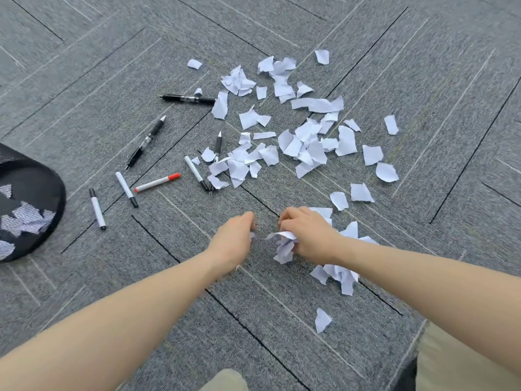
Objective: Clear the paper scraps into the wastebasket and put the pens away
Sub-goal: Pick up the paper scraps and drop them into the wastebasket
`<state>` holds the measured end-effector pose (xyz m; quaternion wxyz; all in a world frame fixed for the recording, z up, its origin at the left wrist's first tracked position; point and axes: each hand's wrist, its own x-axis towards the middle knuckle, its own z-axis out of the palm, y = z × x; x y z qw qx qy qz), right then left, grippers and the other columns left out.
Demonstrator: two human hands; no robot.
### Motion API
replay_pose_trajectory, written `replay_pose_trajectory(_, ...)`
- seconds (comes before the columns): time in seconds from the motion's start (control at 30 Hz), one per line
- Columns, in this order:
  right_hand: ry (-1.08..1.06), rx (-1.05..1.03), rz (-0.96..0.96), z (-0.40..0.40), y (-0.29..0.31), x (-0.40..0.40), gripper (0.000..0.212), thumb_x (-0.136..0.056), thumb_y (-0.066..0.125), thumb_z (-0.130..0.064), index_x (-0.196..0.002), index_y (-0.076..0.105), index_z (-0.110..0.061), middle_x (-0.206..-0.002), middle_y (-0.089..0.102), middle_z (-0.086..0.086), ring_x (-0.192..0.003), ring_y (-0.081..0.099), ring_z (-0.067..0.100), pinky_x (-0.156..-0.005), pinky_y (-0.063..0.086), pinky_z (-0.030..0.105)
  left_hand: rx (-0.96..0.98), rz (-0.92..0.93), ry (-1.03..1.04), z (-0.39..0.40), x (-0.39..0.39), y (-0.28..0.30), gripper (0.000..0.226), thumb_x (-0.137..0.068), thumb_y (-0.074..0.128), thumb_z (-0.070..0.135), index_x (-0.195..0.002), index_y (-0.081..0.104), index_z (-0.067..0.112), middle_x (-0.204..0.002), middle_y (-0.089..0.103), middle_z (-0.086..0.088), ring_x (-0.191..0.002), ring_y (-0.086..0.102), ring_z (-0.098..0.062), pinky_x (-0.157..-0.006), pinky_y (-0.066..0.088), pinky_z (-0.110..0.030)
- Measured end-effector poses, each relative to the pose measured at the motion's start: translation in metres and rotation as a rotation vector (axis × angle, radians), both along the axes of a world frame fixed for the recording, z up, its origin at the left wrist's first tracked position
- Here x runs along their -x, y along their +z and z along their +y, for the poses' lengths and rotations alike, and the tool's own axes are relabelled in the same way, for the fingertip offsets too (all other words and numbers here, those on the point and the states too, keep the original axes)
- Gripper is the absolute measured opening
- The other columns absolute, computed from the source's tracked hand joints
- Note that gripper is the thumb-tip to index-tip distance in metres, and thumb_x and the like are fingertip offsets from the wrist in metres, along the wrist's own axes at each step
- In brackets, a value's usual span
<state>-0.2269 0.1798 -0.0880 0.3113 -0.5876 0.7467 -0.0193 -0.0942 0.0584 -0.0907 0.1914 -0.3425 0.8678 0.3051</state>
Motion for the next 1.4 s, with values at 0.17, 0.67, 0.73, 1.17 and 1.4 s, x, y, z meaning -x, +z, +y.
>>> replay_pose_trajectory(0.17,0.21,-0.061,0.0,0.009,0.003,0.002,0.024,-0.083,0.06,-0.022,-0.107,0.061,-0.018,-0.137,0.041,-0.002,-0.125,0.035,0.023,-0.104,0.031,0.036,-0.07,-0.015,0.112,-0.018,-0.002,0.005,0.017,-0.089,0.042,-0.002,-0.097,0.049,0.01,-0.084,0.056,-0.007,-0.056,0.044,-0.018,-0.051,0.037,-0.031)
replay_pose_trajectory(0.67,0.208,0.039,0.013,0.024,-0.005,-0.017,0.023,-0.083,0.045,0.004,-0.1,0.051,-0.011,-0.102,0.058,0.007,-0.097,0.054,0.026,-0.078,0.042,0.037,-0.015,0.13,0.318,-0.063,0.014,0.037,0.008,-0.09,0.051,0.006,-0.093,0.052,0.013,-0.073,0.052,-0.002,-0.05,0.043,-0.013,-0.042,0.03,-0.023)
replay_pose_trajectory(0.73,0.191,0.029,-0.002,0.023,-0.003,-0.018,0.026,-0.082,0.044,0.006,-0.099,0.052,-0.011,-0.101,0.06,0.007,-0.097,0.054,0.026,-0.076,0.041,0.036,-0.004,0.16,0.33,-0.067,0.02,0.046,0.009,-0.089,0.049,0.005,-0.093,0.053,0.013,-0.07,0.052,-0.002,-0.049,0.041,-0.013,-0.042,0.029,-0.023)
replay_pose_trajectory(1.17,-0.267,0.103,-0.548,-0.127,0.1,-0.028,0.017,-0.085,0.065,-0.016,-0.069,0.061,-0.016,-0.071,0.063,-0.004,-0.055,0.045,0.006,-0.049,0.035,0.016,0.228,0.736,0.614,-0.157,-0.043,0.215,0.009,-0.087,0.054,0.007,-0.085,0.055,0.015,-0.073,0.054,0.009,-0.072,0.051,-0.012,-0.061,0.042,-0.013)
replay_pose_trajectory(1.4,-0.212,0.545,-0.912,-0.274,0.246,-0.139,0.024,-0.081,0.068,-0.01,-0.063,0.062,-0.024,-0.063,0.053,-0.011,-0.047,0.044,0.004,-0.046,0.036,0.017,0.655,0.848,1.018,-0.209,-0.173,0.293,0.008,-0.09,0.052,0.009,-0.088,0.052,0.017,-0.079,0.055,0.006,-0.073,0.05,-0.01,-0.06,0.039,-0.018)
